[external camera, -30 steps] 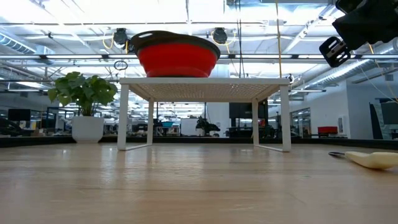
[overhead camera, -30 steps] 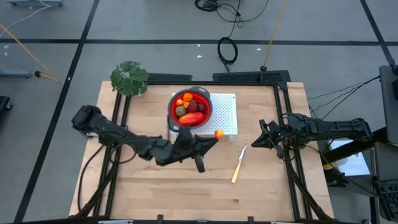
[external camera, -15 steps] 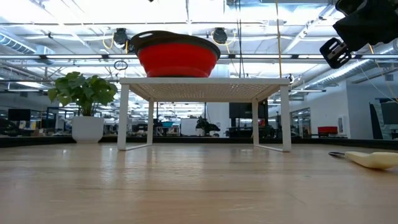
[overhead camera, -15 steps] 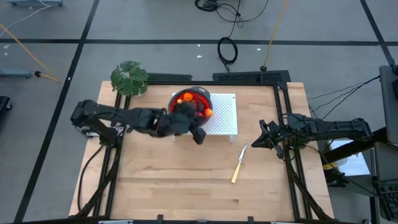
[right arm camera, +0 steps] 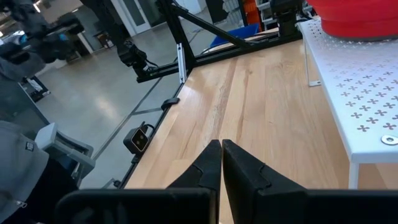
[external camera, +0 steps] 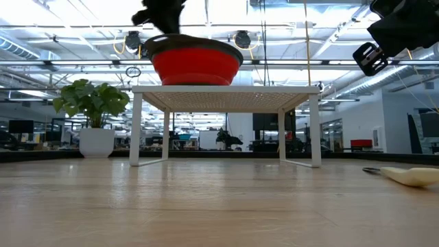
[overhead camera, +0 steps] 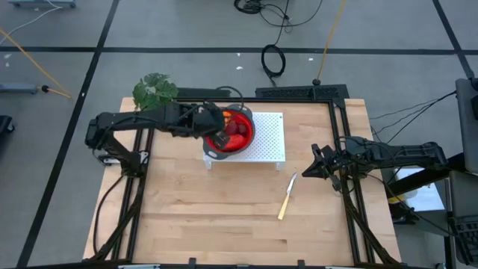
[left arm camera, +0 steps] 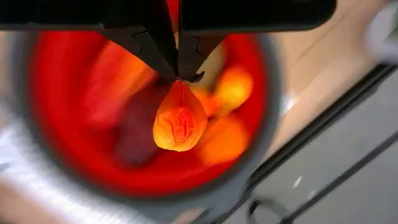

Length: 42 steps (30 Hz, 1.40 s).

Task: Pick & Place Fruit
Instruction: Put the orange peach into the orange strainer bowl on the shelf

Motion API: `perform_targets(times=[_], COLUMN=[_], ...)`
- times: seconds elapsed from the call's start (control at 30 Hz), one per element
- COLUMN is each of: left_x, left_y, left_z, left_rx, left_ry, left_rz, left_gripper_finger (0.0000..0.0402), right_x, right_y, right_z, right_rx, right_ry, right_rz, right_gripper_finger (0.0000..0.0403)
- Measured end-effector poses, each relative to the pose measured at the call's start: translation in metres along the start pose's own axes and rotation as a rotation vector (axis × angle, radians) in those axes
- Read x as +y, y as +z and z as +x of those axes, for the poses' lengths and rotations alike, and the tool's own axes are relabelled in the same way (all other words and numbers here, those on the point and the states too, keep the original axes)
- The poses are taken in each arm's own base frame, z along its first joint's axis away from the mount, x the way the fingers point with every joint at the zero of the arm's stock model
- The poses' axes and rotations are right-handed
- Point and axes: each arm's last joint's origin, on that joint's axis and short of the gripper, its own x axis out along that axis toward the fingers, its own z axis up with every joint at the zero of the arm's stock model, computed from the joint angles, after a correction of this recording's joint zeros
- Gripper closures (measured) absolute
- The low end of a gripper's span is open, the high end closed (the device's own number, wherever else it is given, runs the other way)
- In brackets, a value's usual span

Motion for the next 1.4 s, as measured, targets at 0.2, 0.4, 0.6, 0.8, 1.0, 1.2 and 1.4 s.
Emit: perform_targets(times=[0.2,0.4,0.6,0.8,1.0,1.2,1.4], left_x=[0.019,0.013,0.01,0.005,-0.004,-0.01,-0.011], left_y=[-0.005,-0.01,-0.013,-0.009,-0.009,-0.013,-0.013], left_z=[0.0,-0.002,-0.004,-0.003,-0.001,0.012,0.013], left_rx=[0.121,0.184,0.181,0.156,0.146,0.208,0.205], left_ry=[0.062,0.0,0.013,-0.049,-0.092,-0.082,-0.092], left_rz=[-0.1,-0.202,-0.202,-0.195,-0.167,-0.149,-0.145], left_gripper_finger=[0.0401,0.0401,0.0401,0.0401,0.0401,0.0401,0.0401], right_x=[0.0,0.0,0.0,0.0,0.0,0.0,0.0], right_y=[0.0,0.0,0.0,0.0,0.0,0.0,0.0], right_z=[0.0,0.0,0.0,0.0,0.0,0.0,0.0], right_rx=[-0.001,-0.001,-0.001,-0.001,-0.001,-0.003,-0.004], right_ry=[0.0,0.0,0.0,0.0,0.0,0.001,0.001], right_rz=[0.0,0.0,0.0,0.0,0.0,0.0,-0.001], right_gripper_finger=[0.0394,0.0394,0.0394,0.0394,0.0394,0.0394,0.0394])
